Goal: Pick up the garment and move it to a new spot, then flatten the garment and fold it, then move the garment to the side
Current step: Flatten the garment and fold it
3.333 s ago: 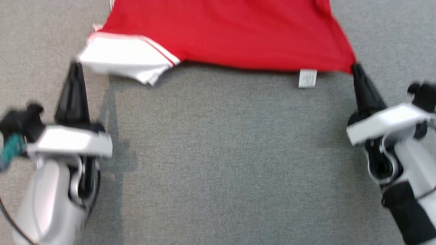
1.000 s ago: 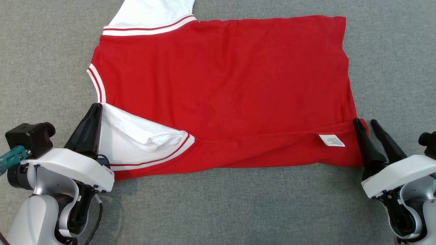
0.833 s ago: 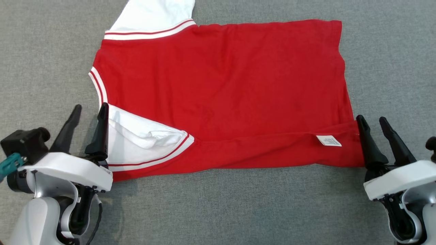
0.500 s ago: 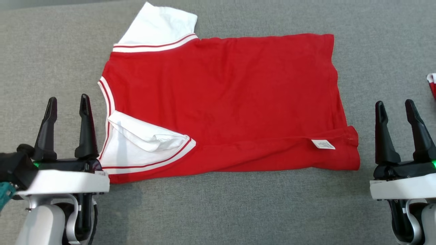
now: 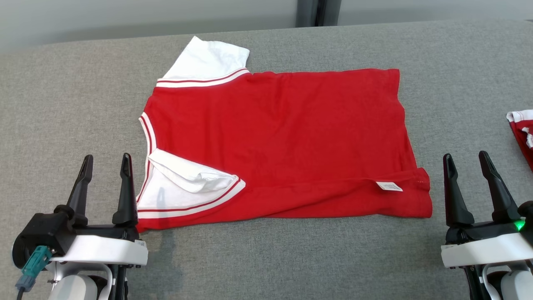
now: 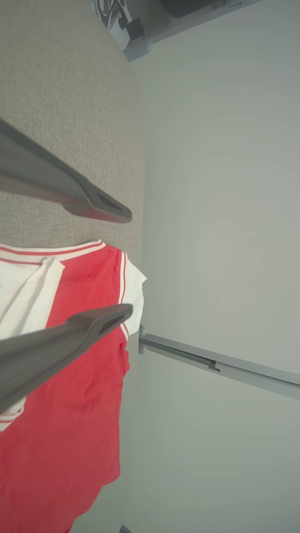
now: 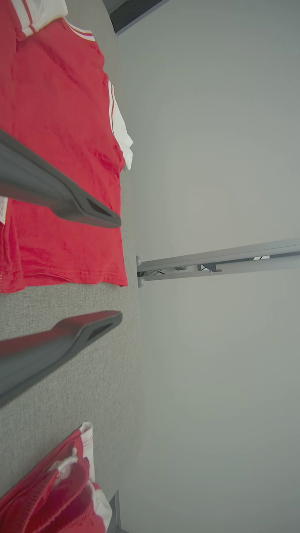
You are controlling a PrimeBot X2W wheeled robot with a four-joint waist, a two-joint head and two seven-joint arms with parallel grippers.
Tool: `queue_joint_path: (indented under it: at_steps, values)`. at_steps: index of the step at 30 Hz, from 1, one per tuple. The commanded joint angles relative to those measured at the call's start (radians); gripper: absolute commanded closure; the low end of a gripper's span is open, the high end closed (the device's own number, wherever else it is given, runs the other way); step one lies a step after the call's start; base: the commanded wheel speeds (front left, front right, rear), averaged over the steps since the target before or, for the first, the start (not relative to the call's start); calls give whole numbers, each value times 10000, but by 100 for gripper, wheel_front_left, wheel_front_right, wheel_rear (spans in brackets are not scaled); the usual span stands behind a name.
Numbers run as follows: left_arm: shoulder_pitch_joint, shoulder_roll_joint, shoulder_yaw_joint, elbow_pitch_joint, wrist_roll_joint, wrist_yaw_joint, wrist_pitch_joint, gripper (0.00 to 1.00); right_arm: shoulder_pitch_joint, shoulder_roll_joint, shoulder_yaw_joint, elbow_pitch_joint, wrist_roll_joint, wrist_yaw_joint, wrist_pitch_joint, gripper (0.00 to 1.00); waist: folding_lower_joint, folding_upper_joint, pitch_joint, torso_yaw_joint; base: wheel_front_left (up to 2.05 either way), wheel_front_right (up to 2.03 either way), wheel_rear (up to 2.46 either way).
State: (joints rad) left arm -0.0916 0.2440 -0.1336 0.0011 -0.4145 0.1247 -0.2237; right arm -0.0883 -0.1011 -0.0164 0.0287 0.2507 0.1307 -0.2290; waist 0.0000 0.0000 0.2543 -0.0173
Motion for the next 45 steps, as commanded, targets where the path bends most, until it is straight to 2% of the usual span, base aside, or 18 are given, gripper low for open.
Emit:
queue_joint_path:
  at_steps: [1, 9, 10, 13, 18, 27, 28, 29, 30, 36, 45]
  values:
    - [4, 78, -27, 50, 67, 2, -2, 0, 69, -14, -29, 30, 57, 1, -6, 0, 0, 0, -24, 8, 0, 0, 0]
    - [7, 178, -308, 358, -18, -105, 538, 0, 30, -80, 44, 250, 33, 1, 368, 0, 0, 0, 27, 44, 0, 0, 0]
    - [227, 139, -408, 622, -204, -116, 965, 0, 116, -120, 148, 592, -23, 1, 622, 0, 0, 0, 160, 22, 0, 0, 0]
    - [330, 20, -541, 999, -453, -189, 1291, 0, 142, -82, 325, 1071, 40, 1, 754, 0, 0, 0, 349, 10, 0, 0, 0]
    - [284, -230, -505, 1917, -954, -351, 1517, 0, -114, -11, 530, 2048, 210, 1, 775, 0, 0, 0, 647, -13, 0, 0, 0]
    - [-125, -354, -514, 3168, -1675, -689, 2319, 0, -728, 15, 1057, 3520, 554, 1, 1016, 0, 0, 0, 993, -29, 0, 0, 0]
    - [-162, -342, -541, 3223, -1695, -686, 2435, 9, -780, 24, 1154, 3630, 624, 1, 1085, 48, 0, 0, 1003, -29, 0, 0, 0]
    - [-183, -333, -583, 3239, -1742, -733, 2518, 63, -825, 17, 1236, 3712, 701, 2, 1093, 57, 0, 0, 1007, -28, 0, 0, 0]
    - [-190, -335, -595, 3233, -1752, -744, 2559, 100, -852, 18, 1298, 3762, 801, 2, 1107, 100, 0, 0, 1007, -23, 0, 0, 0]
    - [-136, -128, -504, 2693, -1579, -497, 2492, 100, -734, -190, 1300, 3533, 1165, -2, 1155, 100, 0, 0, 919, 35, 0, 0, 0]
    - [1017, 256, -463, 558, -1528, 217, 3333, 100, 537, -517, 609, 1815, 1419, -2, 2070, 100, 0, 0, 752, 116, 0, 0, 0]
